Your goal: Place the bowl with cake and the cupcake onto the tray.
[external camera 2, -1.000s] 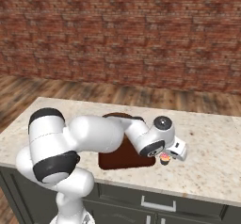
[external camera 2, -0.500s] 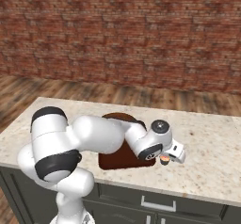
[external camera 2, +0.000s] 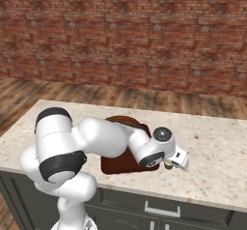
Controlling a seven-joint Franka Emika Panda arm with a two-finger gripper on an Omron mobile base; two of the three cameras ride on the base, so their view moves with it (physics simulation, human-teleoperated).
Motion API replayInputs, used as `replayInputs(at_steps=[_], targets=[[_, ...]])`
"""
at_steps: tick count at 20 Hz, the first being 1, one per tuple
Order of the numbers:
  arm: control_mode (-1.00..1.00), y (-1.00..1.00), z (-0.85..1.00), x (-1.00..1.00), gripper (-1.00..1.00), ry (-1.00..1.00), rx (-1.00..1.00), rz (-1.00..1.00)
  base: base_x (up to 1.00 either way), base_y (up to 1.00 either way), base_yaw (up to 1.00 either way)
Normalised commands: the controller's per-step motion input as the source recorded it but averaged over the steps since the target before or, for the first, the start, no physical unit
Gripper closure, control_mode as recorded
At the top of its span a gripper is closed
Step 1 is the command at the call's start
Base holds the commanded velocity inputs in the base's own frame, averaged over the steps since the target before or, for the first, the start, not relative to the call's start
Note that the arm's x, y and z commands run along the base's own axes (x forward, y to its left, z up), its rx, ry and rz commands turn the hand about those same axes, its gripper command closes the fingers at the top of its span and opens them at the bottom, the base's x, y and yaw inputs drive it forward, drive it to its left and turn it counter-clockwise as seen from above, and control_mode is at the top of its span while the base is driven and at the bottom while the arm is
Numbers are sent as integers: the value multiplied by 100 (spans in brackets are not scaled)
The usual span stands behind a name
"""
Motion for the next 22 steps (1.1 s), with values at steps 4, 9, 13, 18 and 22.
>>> replayInputs(at_steps=[4, 9, 13, 18, 22], targets=[[-100, -5, -16, 8, -100, -6, 0, 0, 0, 0, 0], [-100, -3, -6, 0, 100, 0, 0, 0, 0, 0, 0], [-100, 0, 24, 0, 100, 0, 2, -2, 0, 0, 0], [-100, 0, 77, 0, 100, 2, 3, -1, 0, 0, 0], [-100, 22, 47, -1, 100, 4, 0, 0, 0, 0, 0]])
